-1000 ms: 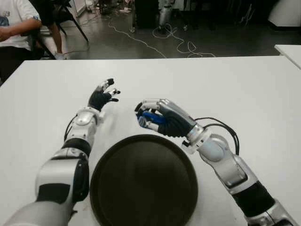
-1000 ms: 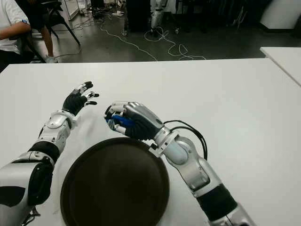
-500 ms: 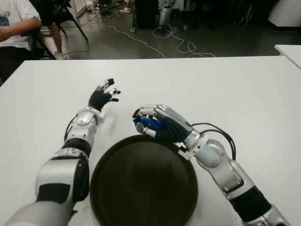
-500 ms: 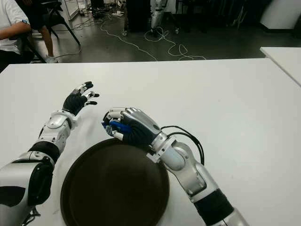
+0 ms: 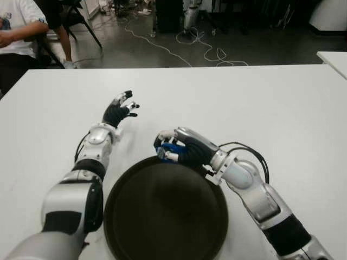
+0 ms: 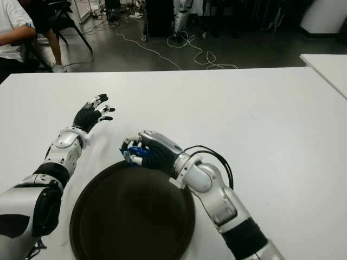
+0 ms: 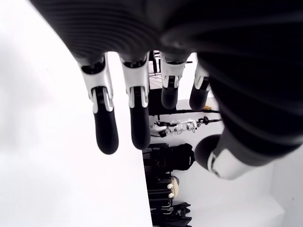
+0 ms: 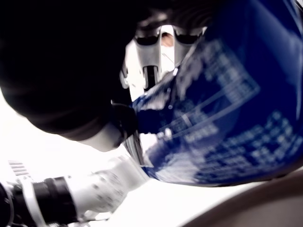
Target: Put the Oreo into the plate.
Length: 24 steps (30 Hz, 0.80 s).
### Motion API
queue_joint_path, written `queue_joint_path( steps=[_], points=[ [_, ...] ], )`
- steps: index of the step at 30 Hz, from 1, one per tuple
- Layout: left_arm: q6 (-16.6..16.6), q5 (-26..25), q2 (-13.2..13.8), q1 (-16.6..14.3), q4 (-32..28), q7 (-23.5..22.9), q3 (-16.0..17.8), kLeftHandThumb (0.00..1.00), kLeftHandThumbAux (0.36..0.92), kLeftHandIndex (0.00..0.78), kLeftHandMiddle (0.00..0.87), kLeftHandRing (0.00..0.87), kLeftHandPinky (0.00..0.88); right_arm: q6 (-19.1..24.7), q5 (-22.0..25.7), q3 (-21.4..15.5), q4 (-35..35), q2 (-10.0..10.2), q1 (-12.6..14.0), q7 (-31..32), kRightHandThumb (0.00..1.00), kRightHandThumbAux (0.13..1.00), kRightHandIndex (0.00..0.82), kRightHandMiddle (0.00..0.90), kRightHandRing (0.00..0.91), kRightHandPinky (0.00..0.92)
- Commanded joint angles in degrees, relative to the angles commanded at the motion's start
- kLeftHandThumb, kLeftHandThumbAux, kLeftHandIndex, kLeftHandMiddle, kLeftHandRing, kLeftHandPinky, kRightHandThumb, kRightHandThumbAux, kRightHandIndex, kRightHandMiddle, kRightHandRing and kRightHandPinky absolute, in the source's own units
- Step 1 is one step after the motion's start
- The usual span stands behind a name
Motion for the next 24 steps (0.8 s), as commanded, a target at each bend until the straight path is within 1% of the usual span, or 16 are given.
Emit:
queue_joint_path(
  steps=[2, 6, 11, 16, 24],
  points=[
    [0.0, 0.0, 0.0, 0.0, 0.0, 0.2, -0.1, 0.202, 0.68, 0.01, 0.082, 0.249, 0.371, 0.5, 0.5, 0.3, 1.2, 0.9, 0.4, -0.2, 0.698, 0.728, 0.433, 0.757, 0.773, 0.757],
    [0.2, -0.1, -0.2, -0.1, -0.1, 0.3, -0.2, 0.197, 0.691, 0.008, 0.078, 0.249, 0.379, 0.9, 2.1, -0.3, 0.9, 0.7, -0.2, 1.2, 0.698, 0.728, 0.433, 0.743, 0.758, 0.739],
    [0.5, -0.4, -0.4, -0.2, -0.1, 0.1, 0.0, 0.198, 0.689, 0.008, 0.079, 0.247, 0.378, -0.1, 2.6, 0.0, 2.3, 0.5, -1.0, 2.1, 0.694, 0.729, 0.432, 0.717, 0.733, 0.72],
    [0.5, -1.0, -0.7, -0.2, -0.3, 0.0, 0.5, 0.233, 0.686, 0.012, 0.075, 0.253, 0.396, -0.5, 2.7, 0.2, 3.3, 0.6, -1.3, 2.7, 0.692, 0.731, 0.43, 0.698, 0.713, 0.702],
    [0.5, -1.2, -0.9, -0.2, -0.3, -0.1, 0.8, 0.218, 0.689, 0.005, 0.066, 0.243, 0.379, -0.3, 3.1, 0.4, 3.9, 0.5, -1.4, 4.2, 0.692, 0.731, 0.429, 0.703, 0.719, 0.71]
  ],
)
